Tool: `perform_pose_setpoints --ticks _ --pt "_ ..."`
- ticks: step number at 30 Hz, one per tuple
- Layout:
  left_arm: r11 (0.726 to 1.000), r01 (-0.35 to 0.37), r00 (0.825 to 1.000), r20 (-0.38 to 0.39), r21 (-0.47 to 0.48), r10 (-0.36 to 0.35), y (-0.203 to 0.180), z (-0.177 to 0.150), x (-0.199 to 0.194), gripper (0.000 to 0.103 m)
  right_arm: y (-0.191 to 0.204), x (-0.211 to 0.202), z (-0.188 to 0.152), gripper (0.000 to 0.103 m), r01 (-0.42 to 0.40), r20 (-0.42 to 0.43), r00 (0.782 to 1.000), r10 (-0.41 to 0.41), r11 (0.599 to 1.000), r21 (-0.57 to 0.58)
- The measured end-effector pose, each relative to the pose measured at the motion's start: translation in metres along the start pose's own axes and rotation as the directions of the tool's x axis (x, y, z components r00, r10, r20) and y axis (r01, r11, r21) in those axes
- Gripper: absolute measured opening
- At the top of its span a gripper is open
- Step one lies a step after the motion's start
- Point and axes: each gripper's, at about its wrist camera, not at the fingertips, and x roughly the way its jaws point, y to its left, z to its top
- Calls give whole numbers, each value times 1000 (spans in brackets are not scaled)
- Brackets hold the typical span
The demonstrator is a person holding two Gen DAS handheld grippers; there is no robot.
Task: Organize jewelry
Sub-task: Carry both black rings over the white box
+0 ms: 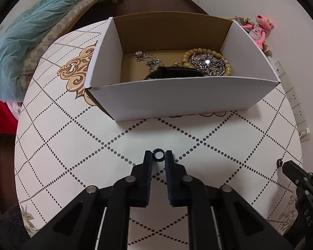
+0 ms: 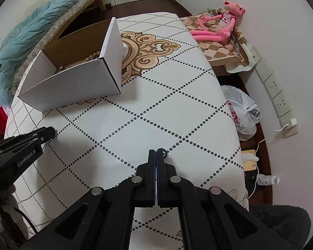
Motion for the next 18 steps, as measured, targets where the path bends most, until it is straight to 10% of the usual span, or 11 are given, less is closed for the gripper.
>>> perform_pose_setpoints --ticks 5,10,18 --pt "1000 26 999 26 -9 -25 7 -2 -12 10 -25 -10 6 2 -134 15 991 134 982 132" --pt "999 48 999 27 -19 -47 17 -11 -25 9 -33 -6 6 28 -133 7 991 133 981 139" --pt "998 35 999 -17 -53 -36 29 -29 -19 9 -4 14 5 27 -12 -14 1000 12 1000 8"
